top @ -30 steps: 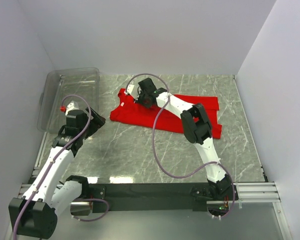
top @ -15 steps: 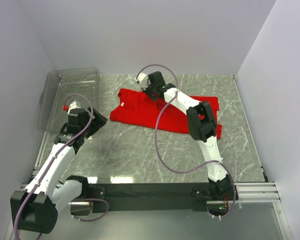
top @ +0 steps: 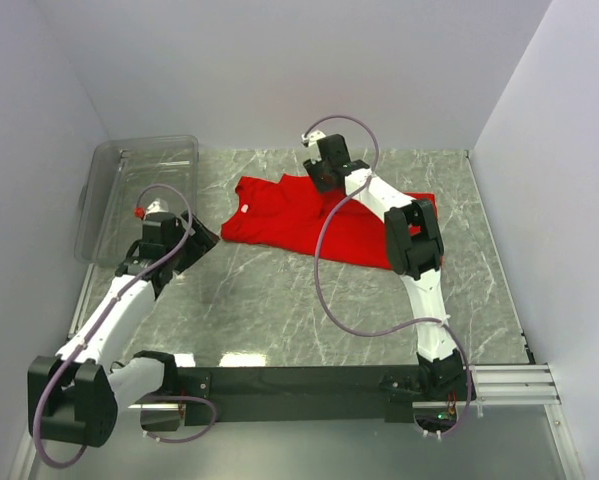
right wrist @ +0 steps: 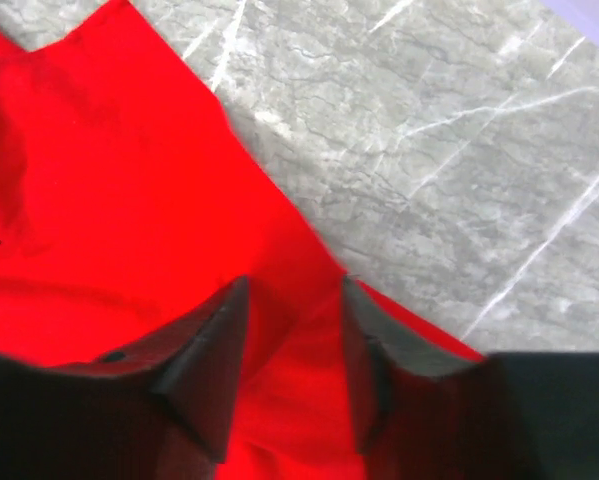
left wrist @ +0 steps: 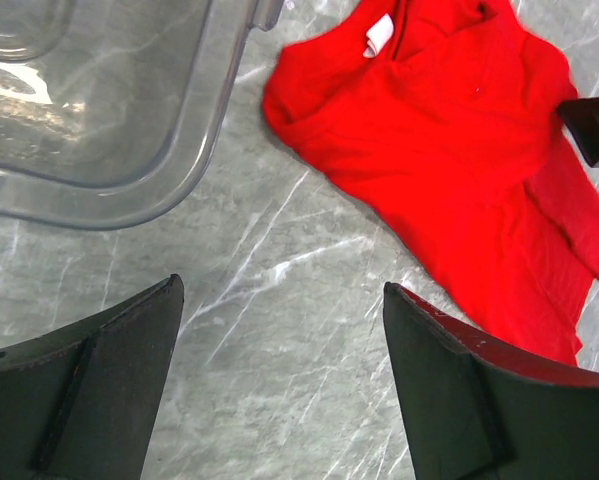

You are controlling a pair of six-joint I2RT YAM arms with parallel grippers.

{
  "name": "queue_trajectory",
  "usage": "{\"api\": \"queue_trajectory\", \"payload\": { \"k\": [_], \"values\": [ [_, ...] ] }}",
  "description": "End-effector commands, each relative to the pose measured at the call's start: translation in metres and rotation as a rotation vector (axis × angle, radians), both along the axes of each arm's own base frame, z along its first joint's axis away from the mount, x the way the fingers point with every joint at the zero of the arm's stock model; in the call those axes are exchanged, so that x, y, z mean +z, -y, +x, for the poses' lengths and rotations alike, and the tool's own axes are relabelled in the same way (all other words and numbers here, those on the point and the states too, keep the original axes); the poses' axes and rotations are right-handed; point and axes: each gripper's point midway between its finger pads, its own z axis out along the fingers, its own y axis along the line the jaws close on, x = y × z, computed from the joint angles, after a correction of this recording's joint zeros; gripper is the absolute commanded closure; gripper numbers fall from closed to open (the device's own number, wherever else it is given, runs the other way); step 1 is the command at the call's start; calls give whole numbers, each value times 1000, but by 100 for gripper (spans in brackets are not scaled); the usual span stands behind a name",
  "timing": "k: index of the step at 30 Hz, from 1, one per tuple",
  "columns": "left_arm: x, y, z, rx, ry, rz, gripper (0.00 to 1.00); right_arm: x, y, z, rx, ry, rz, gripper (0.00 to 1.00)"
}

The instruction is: Fold and stack the t-shirts

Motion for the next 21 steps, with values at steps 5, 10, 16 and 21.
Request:
{"api": "queue_trajectory", "payload": {
  "k": [5, 10, 16, 21],
  "values": [
    [35, 23, 38, -146, 125, -18, 15, 85, 23, -5, -71, 72, 137, 34],
    [12, 39, 64, -262, 42, 1, 21, 103, 32, -60, 231, -37, 175, 33],
    [-19, 59, 91, -352, -75, 65, 29, 101, 79, -140, 408, -77, 183, 34],
    [-38, 74, 104, -402, -128, 204, 33, 88, 124, -185, 362, -116, 179, 34]
  ]
}}
